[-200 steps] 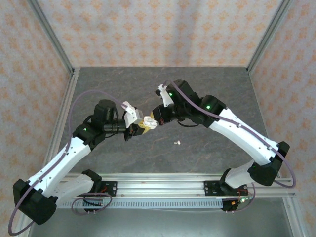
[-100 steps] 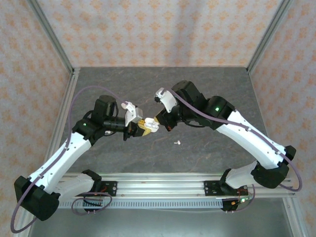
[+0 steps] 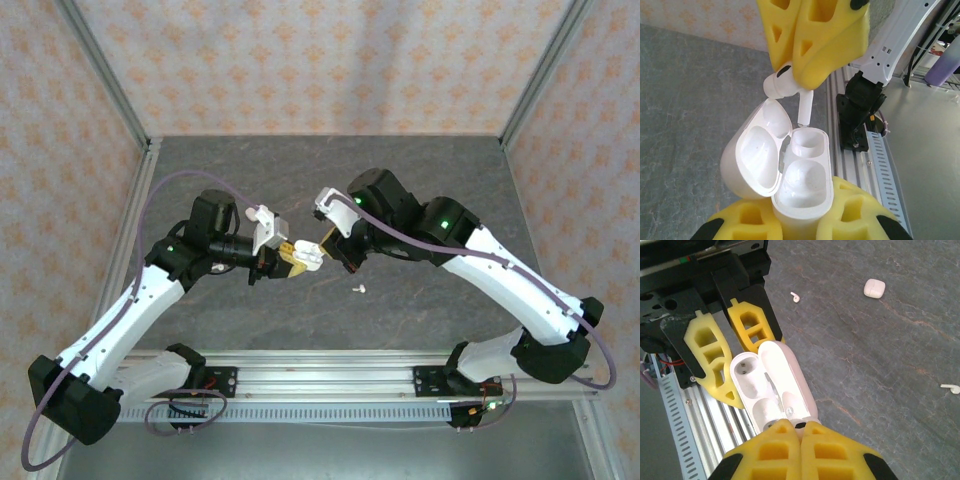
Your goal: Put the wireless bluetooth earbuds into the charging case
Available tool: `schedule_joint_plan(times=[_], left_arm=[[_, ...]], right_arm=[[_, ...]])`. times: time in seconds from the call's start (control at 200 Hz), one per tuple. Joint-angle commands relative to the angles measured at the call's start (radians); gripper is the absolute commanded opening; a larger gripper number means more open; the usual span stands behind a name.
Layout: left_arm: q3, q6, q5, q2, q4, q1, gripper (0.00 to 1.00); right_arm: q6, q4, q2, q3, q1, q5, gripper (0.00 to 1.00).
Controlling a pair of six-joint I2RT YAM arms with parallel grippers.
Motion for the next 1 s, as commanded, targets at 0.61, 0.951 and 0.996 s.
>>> schedule_joint_plan(times=[0.61,0.951,0.996], left_arm=[[0.076,-0.002,0.086,0.011,-0.035,0.011,0.00],[0.088,0.005,0.088,0.013,-0.051,0.012,0.00],[0.088,0.007,0.088,0.012,-0.053,0.012,0.00]], right_arm=[[-0.080,0.006,-0.028,-0.027,0.022,-0.091,0.02],[-0.149,0.132,-0.075,-0.136,0.022,-0.170,0.06],[-0.148,0.147,-0.078,-0.145,0.021,-0.172,0.11]])
